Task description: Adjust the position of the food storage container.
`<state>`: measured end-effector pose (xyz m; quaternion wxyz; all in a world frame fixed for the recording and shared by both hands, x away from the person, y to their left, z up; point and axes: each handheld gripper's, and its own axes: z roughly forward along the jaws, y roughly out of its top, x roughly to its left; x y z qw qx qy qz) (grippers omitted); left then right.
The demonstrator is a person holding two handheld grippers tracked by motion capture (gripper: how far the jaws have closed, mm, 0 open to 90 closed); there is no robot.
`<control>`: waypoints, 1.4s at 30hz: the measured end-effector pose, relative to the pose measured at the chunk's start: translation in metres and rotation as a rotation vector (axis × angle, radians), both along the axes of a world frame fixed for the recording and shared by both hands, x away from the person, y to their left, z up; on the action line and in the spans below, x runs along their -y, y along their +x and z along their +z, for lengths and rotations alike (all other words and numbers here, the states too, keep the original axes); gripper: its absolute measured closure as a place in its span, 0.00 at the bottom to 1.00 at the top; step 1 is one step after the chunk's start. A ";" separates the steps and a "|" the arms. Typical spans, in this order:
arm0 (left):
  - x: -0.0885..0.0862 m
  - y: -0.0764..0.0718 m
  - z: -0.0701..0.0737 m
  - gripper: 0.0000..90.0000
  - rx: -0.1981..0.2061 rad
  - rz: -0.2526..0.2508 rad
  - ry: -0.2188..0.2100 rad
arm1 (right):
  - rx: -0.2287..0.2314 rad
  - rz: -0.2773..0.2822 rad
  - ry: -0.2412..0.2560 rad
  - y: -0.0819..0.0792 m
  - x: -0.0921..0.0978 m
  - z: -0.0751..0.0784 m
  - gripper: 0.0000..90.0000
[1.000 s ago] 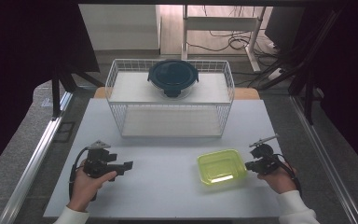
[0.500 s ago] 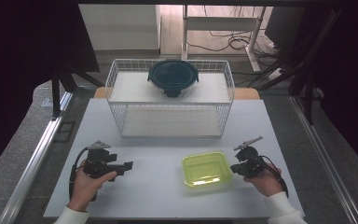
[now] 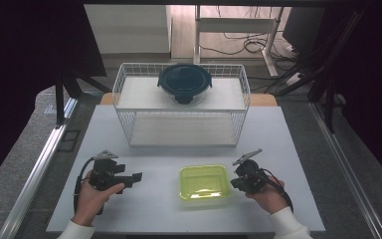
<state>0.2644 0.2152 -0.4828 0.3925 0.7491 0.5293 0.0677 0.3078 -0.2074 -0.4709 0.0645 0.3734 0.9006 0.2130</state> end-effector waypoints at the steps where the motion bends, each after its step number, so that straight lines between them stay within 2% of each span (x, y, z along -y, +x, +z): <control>1: 0.000 0.000 0.000 0.22 -0.001 0.000 0.001 | -0.003 0.004 0.006 -0.001 -0.003 -0.001 0.99; 18: 0.000 0.000 0.000 0.22 -0.005 -0.003 0.004 | -0.006 0.088 0.017 -0.008 -0.037 -0.007 0.98; 26: -0.001 -0.001 0.000 0.22 -0.005 -0.003 0.003 | -0.001 0.072 0.041 -0.010 -0.032 -0.008 0.98; 30: 0.000 -0.002 0.001 0.22 -0.001 -0.006 0.007 | 0.035 0.043 0.055 -0.015 -0.020 -0.004 0.98; 36: 0.006 -0.002 0.004 0.22 0.010 -0.020 0.000 | 0.091 -0.033 0.121 -0.021 0.001 0.005 0.98; 42: 0.009 0.002 0.003 0.22 0.010 -0.042 -0.006 | 0.135 -0.105 0.267 -0.024 0.022 0.010 0.94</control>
